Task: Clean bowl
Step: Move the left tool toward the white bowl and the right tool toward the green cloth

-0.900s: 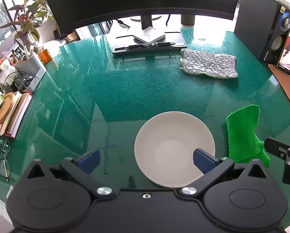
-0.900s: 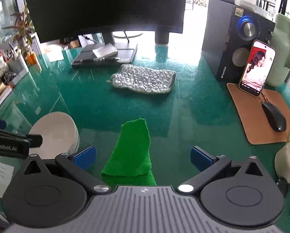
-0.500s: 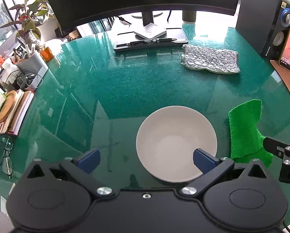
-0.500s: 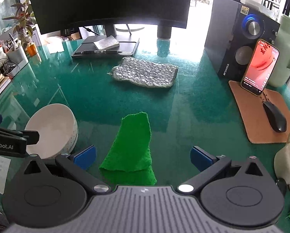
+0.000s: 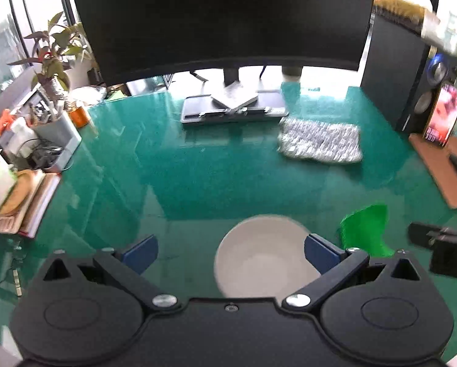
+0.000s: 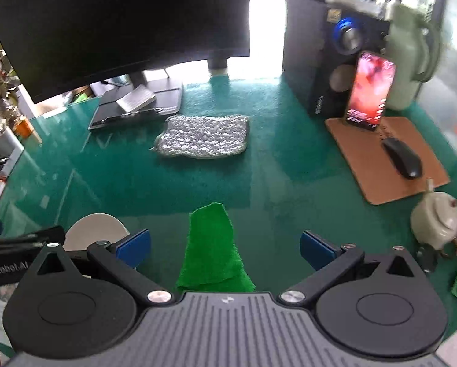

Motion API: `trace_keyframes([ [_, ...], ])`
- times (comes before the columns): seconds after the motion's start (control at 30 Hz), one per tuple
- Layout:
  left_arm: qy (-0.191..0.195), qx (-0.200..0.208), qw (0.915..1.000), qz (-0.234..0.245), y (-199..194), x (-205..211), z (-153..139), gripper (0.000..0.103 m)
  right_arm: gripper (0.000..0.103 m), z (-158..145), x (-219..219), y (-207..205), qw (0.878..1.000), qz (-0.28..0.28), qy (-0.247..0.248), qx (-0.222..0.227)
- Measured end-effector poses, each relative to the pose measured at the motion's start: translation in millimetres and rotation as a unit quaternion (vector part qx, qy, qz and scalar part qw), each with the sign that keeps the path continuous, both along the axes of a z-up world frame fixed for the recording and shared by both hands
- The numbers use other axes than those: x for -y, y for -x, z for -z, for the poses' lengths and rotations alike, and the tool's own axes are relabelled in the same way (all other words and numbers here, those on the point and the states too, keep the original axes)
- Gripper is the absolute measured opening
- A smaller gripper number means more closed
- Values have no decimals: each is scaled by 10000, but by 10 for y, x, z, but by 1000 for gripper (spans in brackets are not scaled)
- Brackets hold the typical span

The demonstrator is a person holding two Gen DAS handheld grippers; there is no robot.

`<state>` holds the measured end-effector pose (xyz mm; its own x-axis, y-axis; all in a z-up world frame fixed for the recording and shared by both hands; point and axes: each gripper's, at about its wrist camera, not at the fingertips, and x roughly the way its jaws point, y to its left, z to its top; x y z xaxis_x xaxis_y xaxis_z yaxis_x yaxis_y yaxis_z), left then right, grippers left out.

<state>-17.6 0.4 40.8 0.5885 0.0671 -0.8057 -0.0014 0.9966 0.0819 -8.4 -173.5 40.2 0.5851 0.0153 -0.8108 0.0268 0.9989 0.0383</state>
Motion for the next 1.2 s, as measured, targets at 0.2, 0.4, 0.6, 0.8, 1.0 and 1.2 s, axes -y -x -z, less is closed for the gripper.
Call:
trace_keyframes([
  [0.2, 255, 75, 9996, 74, 87, -217, -33, 103, 103, -48, -21, 116, 9997, 188, -74, -166],
  [0.4, 839, -126, 9948, 565, 179, -235, 11, 103, 103, -73, -90, 280, 9990, 340, 107, -276],
  [0.6, 508, -54, 9980, 382, 284, -87, -60, 103, 103, -133, 35, 337, 9995, 279, -153, -76],
  [0.8, 170, -281, 9994, -76, 358, 88, -60, 103, 103, -215, 185, 364, 9982, -81, -579, 92],
  [1.0, -49, -314, 9983, -481, 558, 245, -97, 103, 103, -237, 294, 428, 9967, -477, -647, 115],
  [1.2, -197, -450, 9961, -727, 673, 313, -134, 103, 103, -196, 365, 476, 9941, -691, -842, 22],
])
